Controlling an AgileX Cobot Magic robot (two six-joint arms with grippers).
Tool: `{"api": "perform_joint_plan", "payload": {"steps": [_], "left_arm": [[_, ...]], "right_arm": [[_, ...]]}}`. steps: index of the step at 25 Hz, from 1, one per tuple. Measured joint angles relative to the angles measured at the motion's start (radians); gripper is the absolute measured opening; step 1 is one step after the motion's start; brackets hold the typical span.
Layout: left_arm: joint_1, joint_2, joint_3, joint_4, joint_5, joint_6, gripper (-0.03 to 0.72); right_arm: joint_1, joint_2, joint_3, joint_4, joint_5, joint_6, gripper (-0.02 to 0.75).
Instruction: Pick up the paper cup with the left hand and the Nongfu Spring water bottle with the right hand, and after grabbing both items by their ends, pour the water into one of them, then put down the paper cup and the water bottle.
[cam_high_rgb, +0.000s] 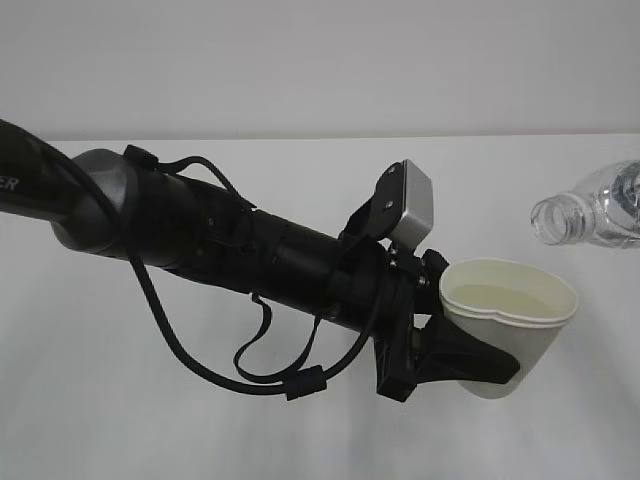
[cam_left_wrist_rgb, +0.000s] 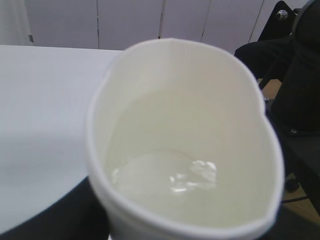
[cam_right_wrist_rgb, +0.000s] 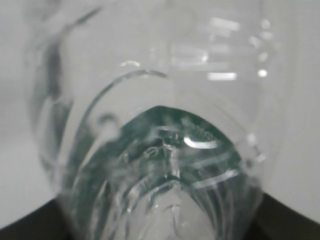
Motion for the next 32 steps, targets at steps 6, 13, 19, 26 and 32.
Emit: {"api": "perform_joint_plan", "payload": {"steps": [6, 13, 19, 26, 32], "left_arm": [[0.000, 0.000, 0.000, 0.000, 0.011, 0.000, 0.409], [0.000, 0.000, 0.000, 0.002, 0.024, 0.000, 0.409], [0.000, 0.000, 0.000, 0.005, 0.024, 0.000, 0.409], [0.000, 0.000, 0.000, 0.007, 0.024, 0.000, 0.409], [0.000, 0.000, 0.000, 0.012, 0.024, 0.000, 0.409]], "right_arm": [[0.000, 0.000, 0.000, -0.002, -0.011, 0.049, 0.428], [0.000, 0.000, 0.000, -0.002, -0.015, 0.187, 0.428], [0.000, 0.000, 0.000, -0.002, -0.015, 0.308, 0.418], [0.000, 0.000, 0.000, -0.002, -0.017, 0.350, 0.404], [0.000, 0.000, 0.000, -0.002, -0.017, 0.384, 0.403]]}}
